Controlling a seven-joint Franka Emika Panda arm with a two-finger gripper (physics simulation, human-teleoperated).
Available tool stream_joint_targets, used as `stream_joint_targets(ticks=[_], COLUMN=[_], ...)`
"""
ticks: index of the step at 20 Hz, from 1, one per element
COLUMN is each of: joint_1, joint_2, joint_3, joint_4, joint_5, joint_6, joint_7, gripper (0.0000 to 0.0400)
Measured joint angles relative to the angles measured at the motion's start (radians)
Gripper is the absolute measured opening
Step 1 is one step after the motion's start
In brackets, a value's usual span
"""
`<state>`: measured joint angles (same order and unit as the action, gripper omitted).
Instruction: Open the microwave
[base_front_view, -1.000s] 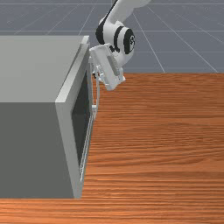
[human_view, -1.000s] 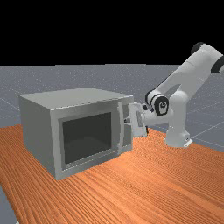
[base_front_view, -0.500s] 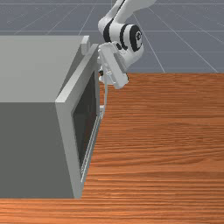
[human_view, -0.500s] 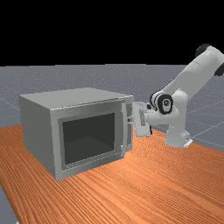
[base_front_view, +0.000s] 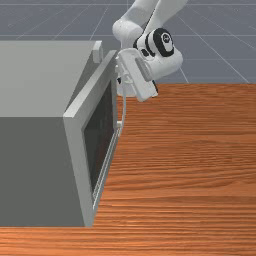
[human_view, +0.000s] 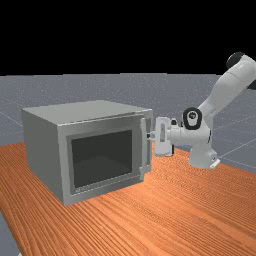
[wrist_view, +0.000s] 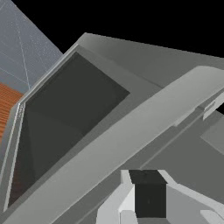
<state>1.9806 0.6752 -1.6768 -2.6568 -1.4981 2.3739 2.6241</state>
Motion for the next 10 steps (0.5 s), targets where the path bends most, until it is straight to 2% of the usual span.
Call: stream_joint_targets(ticks=[3, 10], joint_1=[-0.012, -0.090], joint_2=[-0.008, 0.002], joint_3=[0.059, 0.182], joint_4=[0.050, 0.184], joint_5=[0.179, 0.480], joint_6=[-0.091, -0.285], joint_7=[-0.032, -0.003], gripper=[0.0000, 0.0000])
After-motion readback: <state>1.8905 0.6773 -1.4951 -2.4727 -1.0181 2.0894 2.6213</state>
